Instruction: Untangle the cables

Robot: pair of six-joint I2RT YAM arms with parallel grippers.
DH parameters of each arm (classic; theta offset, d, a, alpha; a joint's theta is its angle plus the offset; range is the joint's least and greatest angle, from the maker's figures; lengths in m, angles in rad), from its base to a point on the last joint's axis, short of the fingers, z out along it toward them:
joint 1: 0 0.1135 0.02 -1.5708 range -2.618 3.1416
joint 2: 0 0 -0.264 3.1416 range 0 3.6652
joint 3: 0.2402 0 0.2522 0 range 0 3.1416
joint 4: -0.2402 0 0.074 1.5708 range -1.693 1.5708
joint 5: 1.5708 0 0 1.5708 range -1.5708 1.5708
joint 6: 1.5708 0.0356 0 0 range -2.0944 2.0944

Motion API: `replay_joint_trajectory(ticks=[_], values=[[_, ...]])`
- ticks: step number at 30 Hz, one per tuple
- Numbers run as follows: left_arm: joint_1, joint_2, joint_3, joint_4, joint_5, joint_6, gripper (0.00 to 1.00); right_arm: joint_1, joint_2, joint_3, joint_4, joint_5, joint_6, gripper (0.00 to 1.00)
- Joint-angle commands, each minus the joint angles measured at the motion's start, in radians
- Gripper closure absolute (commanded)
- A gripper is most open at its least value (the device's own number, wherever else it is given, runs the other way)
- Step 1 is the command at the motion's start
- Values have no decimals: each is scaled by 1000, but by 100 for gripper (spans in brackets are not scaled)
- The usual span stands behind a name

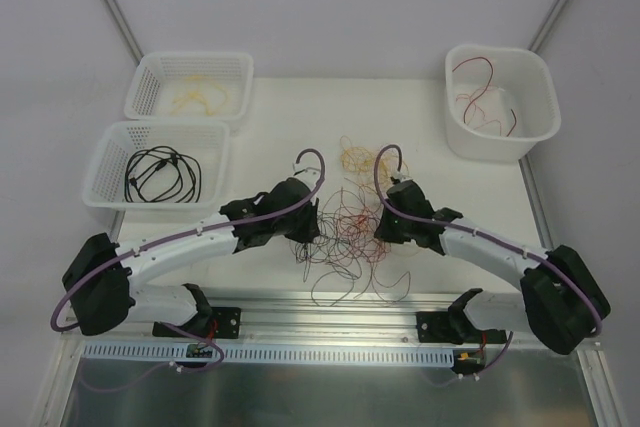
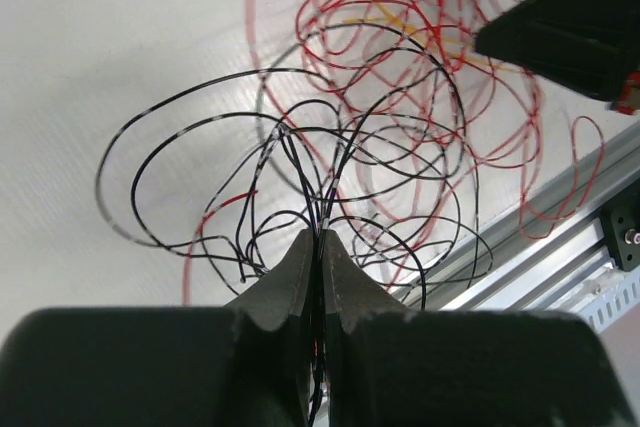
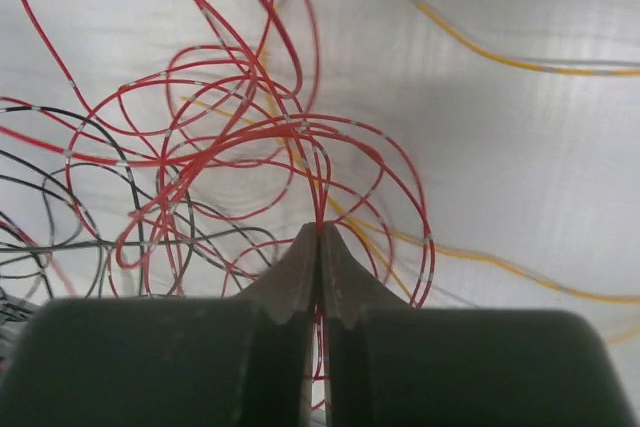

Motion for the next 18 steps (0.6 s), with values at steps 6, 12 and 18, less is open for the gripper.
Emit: replay_joint_trajectory(ticks=[6, 12, 18], values=[[239, -177, -126, -17, 9, 35, 100, -100, -386, 224, -545, 426, -198, 99], [406, -297, -158, -86, -14, 57, 100, -248, -624, 508, -751, 611, -305, 99], [478, -346, -123, -139, -28, 91, 100, -256, -732, 674, -737, 739, -358, 99]])
